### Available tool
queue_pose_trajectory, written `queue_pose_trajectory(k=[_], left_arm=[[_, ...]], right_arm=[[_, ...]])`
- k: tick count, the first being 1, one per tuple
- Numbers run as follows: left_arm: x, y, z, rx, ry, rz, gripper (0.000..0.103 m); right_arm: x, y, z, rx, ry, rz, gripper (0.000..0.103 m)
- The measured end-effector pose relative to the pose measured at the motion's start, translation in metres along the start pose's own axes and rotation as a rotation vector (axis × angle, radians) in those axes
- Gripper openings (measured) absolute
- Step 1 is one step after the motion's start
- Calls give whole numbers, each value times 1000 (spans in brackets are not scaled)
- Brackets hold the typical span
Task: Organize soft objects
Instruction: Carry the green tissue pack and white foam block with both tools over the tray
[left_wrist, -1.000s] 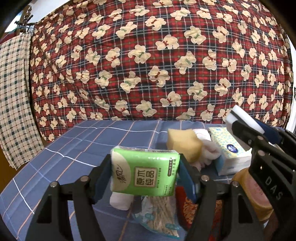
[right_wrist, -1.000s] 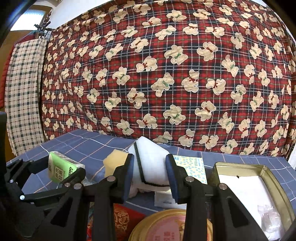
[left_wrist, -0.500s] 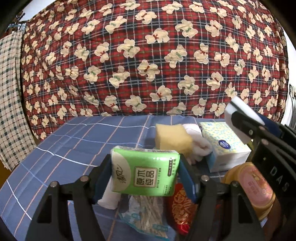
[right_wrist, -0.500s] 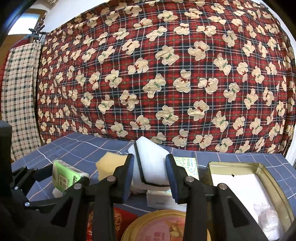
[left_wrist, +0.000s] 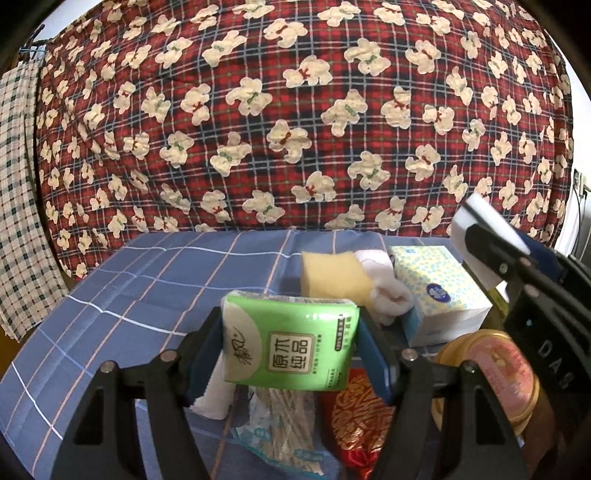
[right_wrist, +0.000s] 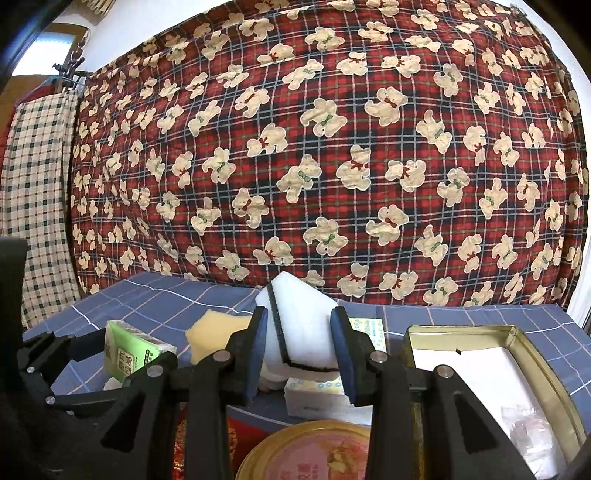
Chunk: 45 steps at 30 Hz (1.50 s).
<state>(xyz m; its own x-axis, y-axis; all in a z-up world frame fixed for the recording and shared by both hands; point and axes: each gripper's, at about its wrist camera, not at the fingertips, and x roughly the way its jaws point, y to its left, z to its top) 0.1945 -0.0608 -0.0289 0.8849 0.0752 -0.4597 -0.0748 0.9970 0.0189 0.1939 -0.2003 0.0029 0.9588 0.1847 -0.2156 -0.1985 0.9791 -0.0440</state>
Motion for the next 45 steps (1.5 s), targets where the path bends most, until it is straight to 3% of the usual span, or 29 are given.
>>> queue_pose_trajectory(k=[8,18,30,36,45], left_arm=[[-10,-11,12,14,-12,-42,69],[-15,-31,20,26,-17,-120,69],[-15,-59,32,56,-1,-211,69],[-12,-83,40,81,26,-270,69],[-2,-114,43,119,85,-318,69]], right_arm=[[-26,3,7,-40,-144,-76,37],[-37,-6,11,-58,-190,-184,38],[-42,-49,15,27,-159,-365,37],[-38,-69,15,77,-108,-416,38],[-48,-95,16,141,-114,-453,38]])
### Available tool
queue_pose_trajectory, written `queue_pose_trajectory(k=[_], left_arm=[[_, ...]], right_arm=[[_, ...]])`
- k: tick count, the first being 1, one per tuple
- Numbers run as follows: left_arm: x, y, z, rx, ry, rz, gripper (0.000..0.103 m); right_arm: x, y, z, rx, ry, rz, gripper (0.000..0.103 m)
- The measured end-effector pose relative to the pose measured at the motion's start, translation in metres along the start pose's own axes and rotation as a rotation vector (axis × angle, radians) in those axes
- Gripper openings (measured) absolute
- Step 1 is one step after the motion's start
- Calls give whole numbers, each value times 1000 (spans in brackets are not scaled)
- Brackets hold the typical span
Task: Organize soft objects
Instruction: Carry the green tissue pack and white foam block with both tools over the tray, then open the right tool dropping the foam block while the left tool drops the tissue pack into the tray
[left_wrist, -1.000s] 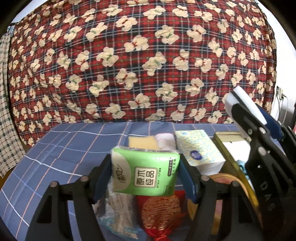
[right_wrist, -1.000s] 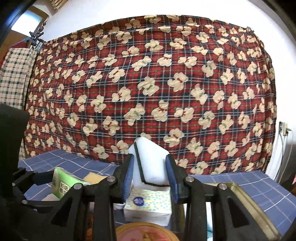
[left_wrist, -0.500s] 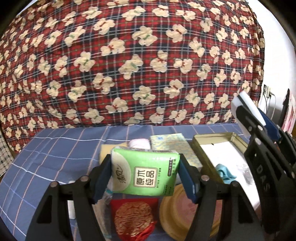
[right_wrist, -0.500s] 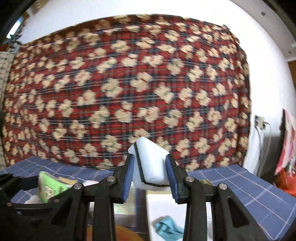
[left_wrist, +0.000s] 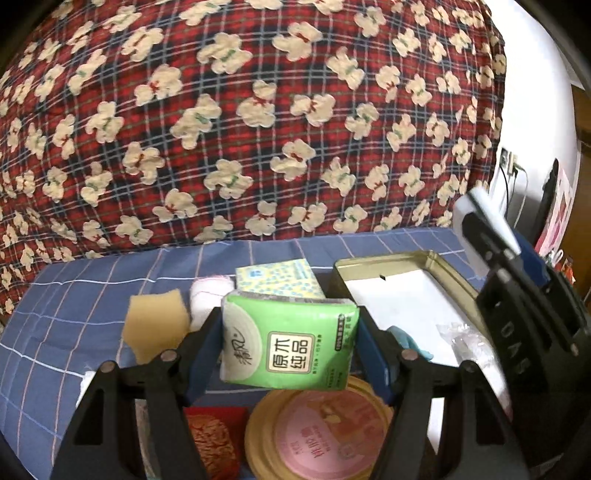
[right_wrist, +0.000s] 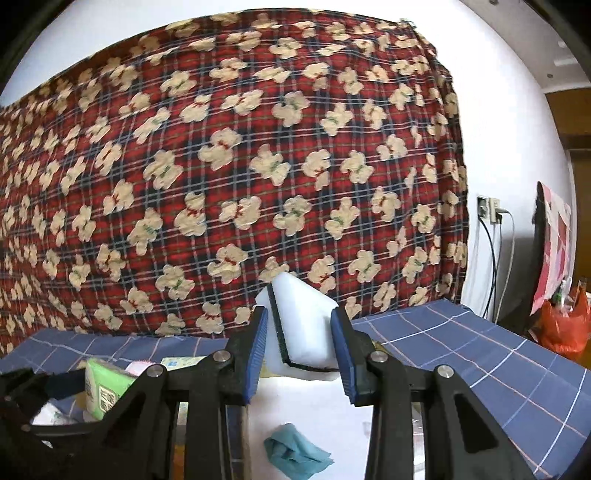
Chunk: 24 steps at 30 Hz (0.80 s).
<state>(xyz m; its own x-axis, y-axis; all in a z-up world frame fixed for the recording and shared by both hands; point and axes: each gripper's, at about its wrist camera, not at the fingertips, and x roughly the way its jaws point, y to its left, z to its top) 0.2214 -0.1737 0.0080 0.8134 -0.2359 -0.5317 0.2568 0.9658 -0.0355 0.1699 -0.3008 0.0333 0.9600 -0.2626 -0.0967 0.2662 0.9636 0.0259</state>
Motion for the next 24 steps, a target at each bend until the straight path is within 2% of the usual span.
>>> queue_pose_trajectory(k=[9,14,24], left_arm=[[17,-26,7,29,63,-71,69],[30,-42,8,78,97,-68,69],[49,-76,3,173,168,-121,69]], right_arm=[[15,-41,2,94,61,-70,39],[23,-54,0,110,107,-98,39],[39,-70,-3,137,187,-98,40]])
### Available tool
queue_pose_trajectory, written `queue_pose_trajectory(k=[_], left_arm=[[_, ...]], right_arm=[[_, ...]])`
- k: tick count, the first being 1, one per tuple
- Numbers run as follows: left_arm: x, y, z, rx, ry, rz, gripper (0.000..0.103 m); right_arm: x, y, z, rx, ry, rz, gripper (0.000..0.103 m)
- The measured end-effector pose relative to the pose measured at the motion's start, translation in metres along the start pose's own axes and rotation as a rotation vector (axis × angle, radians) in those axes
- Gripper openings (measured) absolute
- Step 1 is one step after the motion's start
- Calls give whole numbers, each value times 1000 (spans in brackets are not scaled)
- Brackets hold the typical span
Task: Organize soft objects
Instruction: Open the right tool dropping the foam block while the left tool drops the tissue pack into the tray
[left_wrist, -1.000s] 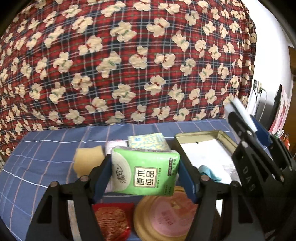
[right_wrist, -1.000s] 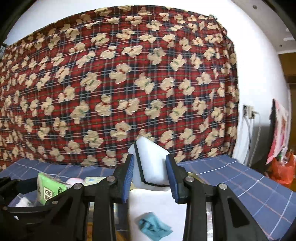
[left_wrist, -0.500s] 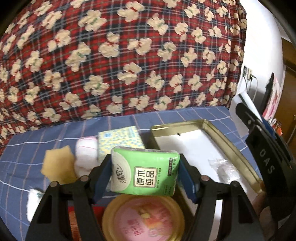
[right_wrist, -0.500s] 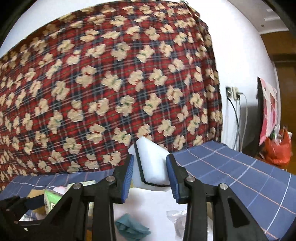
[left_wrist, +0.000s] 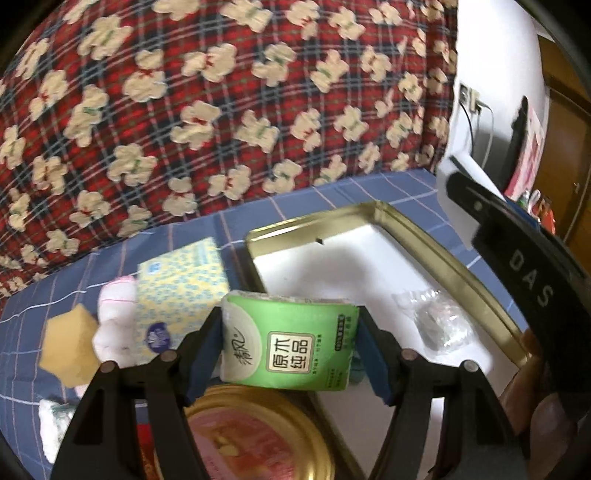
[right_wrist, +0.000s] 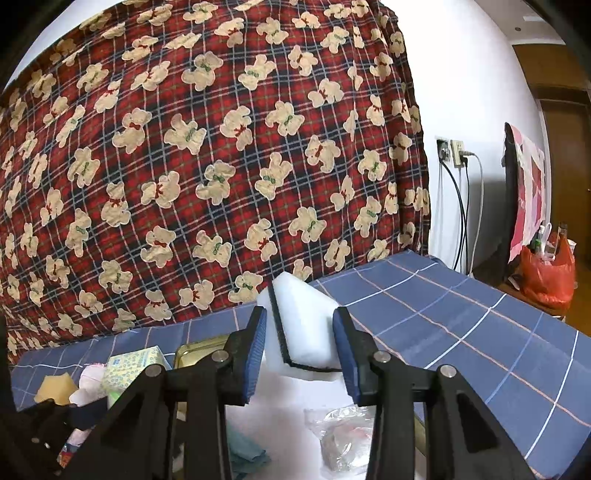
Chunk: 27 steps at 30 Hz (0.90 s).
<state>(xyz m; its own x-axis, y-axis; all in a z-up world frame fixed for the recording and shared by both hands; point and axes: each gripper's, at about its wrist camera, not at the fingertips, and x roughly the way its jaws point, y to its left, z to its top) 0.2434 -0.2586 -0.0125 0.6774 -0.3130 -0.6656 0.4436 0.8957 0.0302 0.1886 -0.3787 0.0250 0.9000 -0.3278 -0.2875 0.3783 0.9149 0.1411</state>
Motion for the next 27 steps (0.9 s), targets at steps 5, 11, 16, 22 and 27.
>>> queue_pose_trajectory(k=[5,11,16,22,27], left_arm=[[6,-9,5,26,16,-21,69],[10,-21,4,66,21,-28,71],[9,-23,3,56,15,-44,76],[-2,-19,5,49,-30,-8,96],[-10,-13,5,33,-63,-14,98]], right_arm=[[4,2,0,-8,17,3,44],[-1,4,0,-13,-4,23,87],[-3,5,0,-11,-16,34,87],[-13,4,3,-1,-83,40,87],[-29,-2,6,38,-159,53,87]])
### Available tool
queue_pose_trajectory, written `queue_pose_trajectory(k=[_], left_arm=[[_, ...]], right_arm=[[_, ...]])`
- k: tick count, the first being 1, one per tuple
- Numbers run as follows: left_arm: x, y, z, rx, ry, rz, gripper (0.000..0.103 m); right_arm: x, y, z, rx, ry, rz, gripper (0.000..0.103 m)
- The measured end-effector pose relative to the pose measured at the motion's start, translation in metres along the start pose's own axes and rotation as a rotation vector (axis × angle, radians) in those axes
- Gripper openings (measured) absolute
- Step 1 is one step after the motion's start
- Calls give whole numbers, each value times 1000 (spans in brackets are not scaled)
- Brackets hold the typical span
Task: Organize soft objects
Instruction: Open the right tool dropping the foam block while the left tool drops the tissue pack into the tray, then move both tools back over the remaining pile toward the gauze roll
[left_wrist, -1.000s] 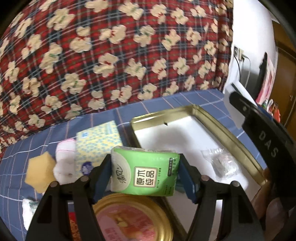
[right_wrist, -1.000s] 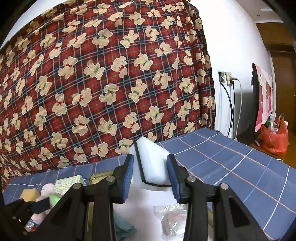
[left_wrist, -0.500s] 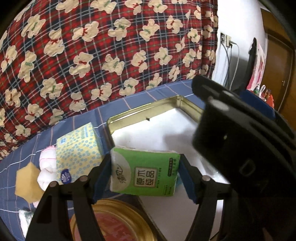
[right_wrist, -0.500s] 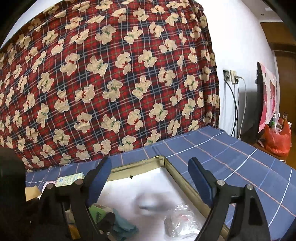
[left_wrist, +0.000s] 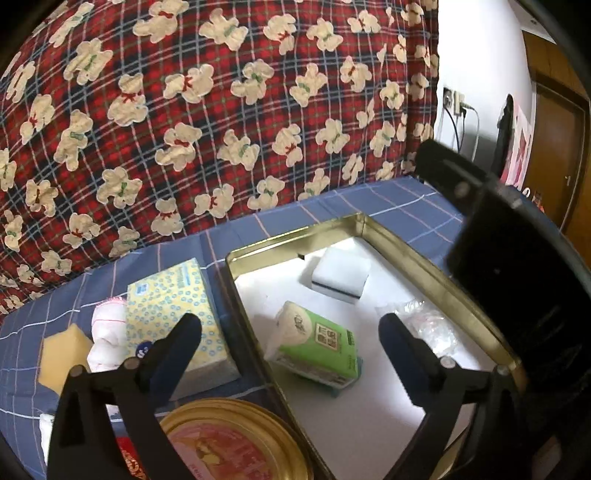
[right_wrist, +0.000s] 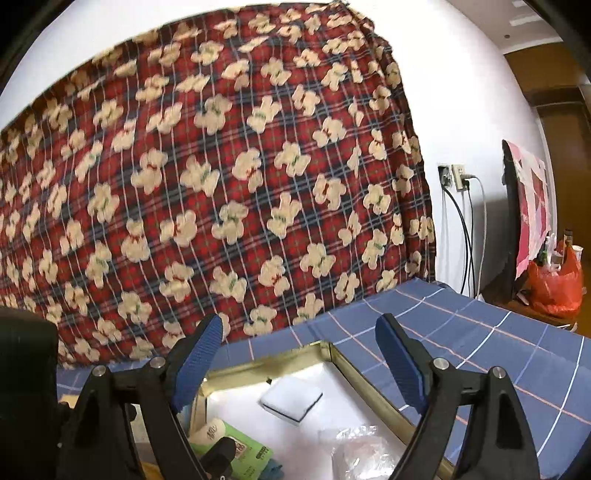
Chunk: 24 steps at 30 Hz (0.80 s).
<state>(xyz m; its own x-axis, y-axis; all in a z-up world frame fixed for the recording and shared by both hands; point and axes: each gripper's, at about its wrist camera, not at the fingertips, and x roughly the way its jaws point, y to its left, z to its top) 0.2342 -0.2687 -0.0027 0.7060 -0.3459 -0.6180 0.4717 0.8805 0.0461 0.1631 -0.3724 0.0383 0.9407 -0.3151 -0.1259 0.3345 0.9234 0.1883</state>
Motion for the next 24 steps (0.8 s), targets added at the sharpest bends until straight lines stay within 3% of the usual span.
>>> queue_pose_trajectory(k=[6,11,17,24], left_arm=[[-14,14,-4,-46,-34,14,98],[-32,35,-13,-93,-59,80,98],[-76,83,-39,-144,-116,195,99],[-121,168,-89,-248,-159,440,102]], right_arm=[[-11,7,1,3,-52,67,87],[-20,21,-2,-33,-74,144,87],[-25,46,-11,-101,-47,318,87],[-42,87,-30,-244,-29,490,87]])
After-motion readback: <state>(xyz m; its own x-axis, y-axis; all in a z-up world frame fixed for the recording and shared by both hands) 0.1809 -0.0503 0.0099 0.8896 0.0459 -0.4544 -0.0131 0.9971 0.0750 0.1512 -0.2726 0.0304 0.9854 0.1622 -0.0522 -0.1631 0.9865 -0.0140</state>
